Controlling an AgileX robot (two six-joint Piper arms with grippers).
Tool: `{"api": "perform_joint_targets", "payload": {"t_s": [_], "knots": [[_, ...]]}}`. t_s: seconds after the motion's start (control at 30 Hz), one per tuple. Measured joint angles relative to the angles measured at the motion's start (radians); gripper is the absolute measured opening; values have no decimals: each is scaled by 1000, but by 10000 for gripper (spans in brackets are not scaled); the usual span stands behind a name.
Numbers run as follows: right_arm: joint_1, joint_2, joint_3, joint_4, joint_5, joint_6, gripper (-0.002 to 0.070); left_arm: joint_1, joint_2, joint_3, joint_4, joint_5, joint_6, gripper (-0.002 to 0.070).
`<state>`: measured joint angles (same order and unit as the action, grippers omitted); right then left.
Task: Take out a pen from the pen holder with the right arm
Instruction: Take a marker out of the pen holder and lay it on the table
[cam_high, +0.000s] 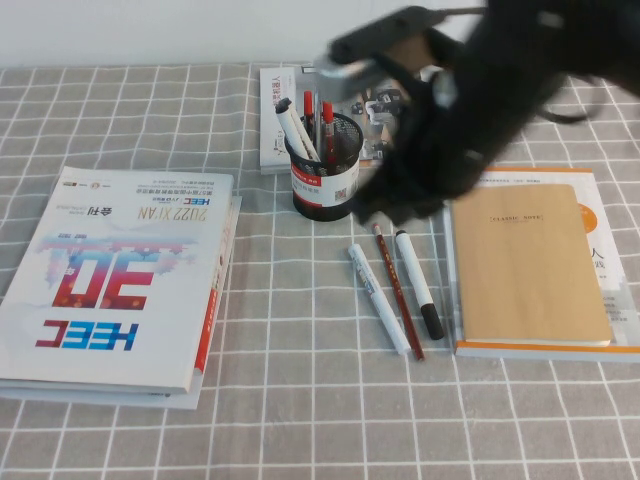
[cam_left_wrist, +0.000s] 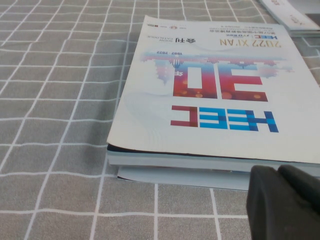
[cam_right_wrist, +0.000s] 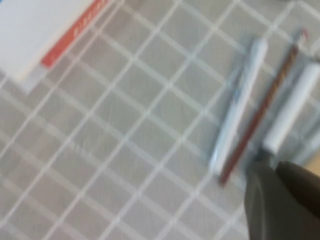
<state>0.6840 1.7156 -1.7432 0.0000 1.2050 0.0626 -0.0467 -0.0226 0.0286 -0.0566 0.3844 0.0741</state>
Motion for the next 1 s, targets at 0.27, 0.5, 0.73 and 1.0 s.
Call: {"api": "perform_joint_targets", "payload": {"t_s": [0.27, 0.5, 0.73, 1.0], "knots": [[2, -357, 399, -13, -60, 21, -11, 0, 0, 0, 0, 0, 0, -5], [2, -637, 639, 6, -98, 43, -12, 0, 0, 0, 0, 0, 0, -5], [2, -797, 770, 48, -53, 49, -12, 0, 0, 0, 0, 0, 0, -5], [2, -816, 822, 16, -79, 49, -12, 0, 0, 0, 0, 0, 0, -5]]}}
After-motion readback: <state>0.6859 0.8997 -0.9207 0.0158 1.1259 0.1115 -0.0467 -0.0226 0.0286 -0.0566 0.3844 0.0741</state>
